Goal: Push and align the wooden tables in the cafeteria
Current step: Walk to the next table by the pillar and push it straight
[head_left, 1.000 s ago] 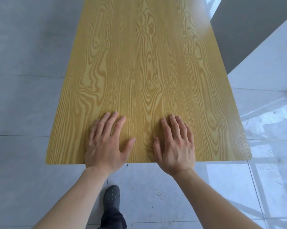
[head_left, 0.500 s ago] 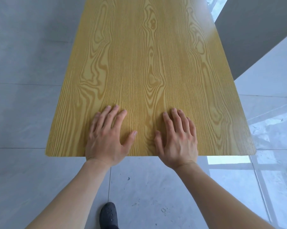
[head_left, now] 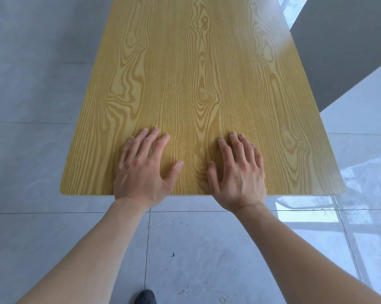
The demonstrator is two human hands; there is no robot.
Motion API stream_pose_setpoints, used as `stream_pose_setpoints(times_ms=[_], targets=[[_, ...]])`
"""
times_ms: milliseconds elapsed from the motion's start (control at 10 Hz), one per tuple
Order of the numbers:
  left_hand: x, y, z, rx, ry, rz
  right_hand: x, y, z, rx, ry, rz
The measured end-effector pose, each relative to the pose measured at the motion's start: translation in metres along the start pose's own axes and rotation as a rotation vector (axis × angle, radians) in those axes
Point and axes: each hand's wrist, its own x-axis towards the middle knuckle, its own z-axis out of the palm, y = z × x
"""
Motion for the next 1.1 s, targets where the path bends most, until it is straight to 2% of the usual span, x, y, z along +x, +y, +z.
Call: stream_pose_setpoints(times_ms=[800, 1100], targets=[[0.0185, -0.0023, 0.0021, 0.009, -0.023, 0.003, 0.0165, 0.0018, 0.0045, 0.022, -0.011, 0.018], [0.0186, -0.0025, -0.0022, 0.030, -0.117, 0.019, 0.0159, 0.0024, 0.0025, 0.046, -0.072, 0.045]])
